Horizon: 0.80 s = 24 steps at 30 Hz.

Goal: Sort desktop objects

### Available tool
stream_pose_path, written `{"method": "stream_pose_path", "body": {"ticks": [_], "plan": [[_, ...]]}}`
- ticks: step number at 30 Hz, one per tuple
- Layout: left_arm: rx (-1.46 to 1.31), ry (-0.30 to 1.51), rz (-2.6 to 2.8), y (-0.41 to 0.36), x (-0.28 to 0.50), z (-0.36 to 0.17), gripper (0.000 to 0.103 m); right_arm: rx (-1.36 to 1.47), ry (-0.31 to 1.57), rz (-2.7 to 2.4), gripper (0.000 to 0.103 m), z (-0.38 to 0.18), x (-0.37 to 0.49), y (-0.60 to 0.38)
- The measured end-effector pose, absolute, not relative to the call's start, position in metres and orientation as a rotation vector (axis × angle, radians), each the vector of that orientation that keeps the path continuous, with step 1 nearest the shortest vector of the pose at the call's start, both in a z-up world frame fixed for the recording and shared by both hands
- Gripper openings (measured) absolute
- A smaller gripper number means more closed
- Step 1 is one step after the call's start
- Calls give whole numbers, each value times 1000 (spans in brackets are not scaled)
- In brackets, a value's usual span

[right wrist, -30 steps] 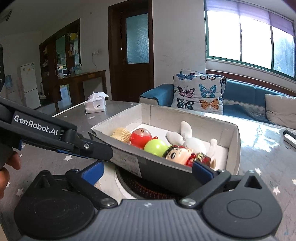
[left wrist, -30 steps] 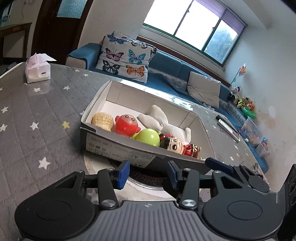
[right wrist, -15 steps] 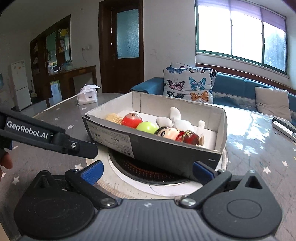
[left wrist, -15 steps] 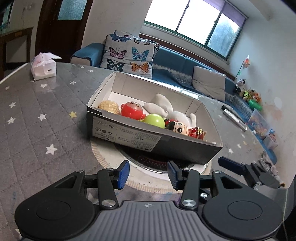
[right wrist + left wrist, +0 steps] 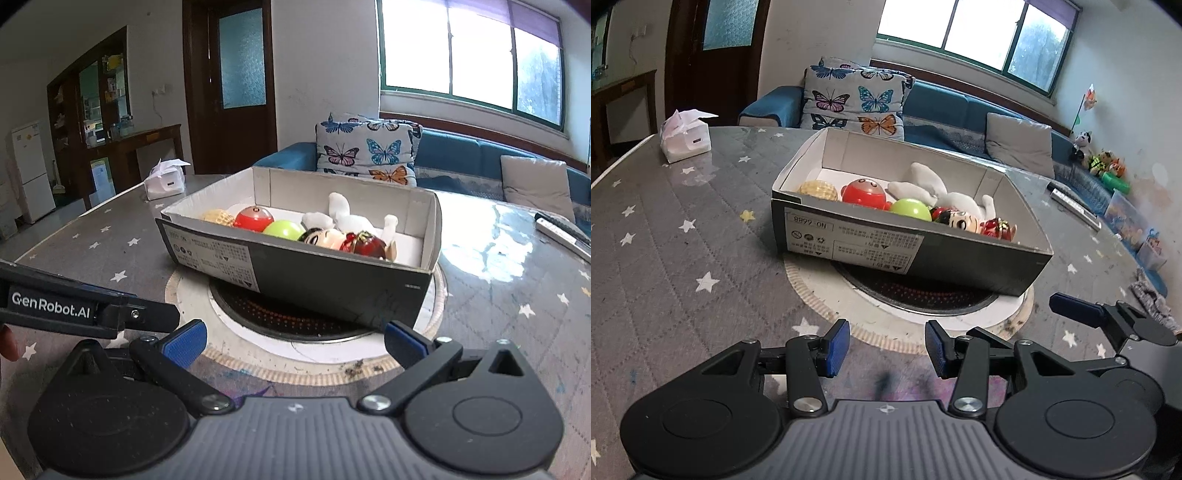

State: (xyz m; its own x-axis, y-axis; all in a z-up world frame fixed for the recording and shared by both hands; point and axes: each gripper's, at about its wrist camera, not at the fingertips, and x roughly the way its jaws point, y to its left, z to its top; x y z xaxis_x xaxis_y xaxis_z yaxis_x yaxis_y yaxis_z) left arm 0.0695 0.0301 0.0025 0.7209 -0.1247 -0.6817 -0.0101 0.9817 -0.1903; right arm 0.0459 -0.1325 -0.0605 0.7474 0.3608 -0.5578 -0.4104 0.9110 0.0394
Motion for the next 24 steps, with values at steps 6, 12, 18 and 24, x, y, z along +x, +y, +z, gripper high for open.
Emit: {"method": "stream_pose_path", "body": {"ticks": [6, 12, 18, 24], "plan": [[-149, 747, -29, 30, 66, 2, 48, -90, 595, 407, 103, -61, 45, -134], [-140, 745, -18, 30, 66, 0, 48, -83, 607, 402, 103, -65, 44, -137], [-88, 742, 20, 26, 65, -3, 48, -77, 615, 402, 103, -67, 44, -138], [-67, 729, 26, 23, 65, -3, 48, -73, 620, 400, 103, -69, 44, -137]]}}
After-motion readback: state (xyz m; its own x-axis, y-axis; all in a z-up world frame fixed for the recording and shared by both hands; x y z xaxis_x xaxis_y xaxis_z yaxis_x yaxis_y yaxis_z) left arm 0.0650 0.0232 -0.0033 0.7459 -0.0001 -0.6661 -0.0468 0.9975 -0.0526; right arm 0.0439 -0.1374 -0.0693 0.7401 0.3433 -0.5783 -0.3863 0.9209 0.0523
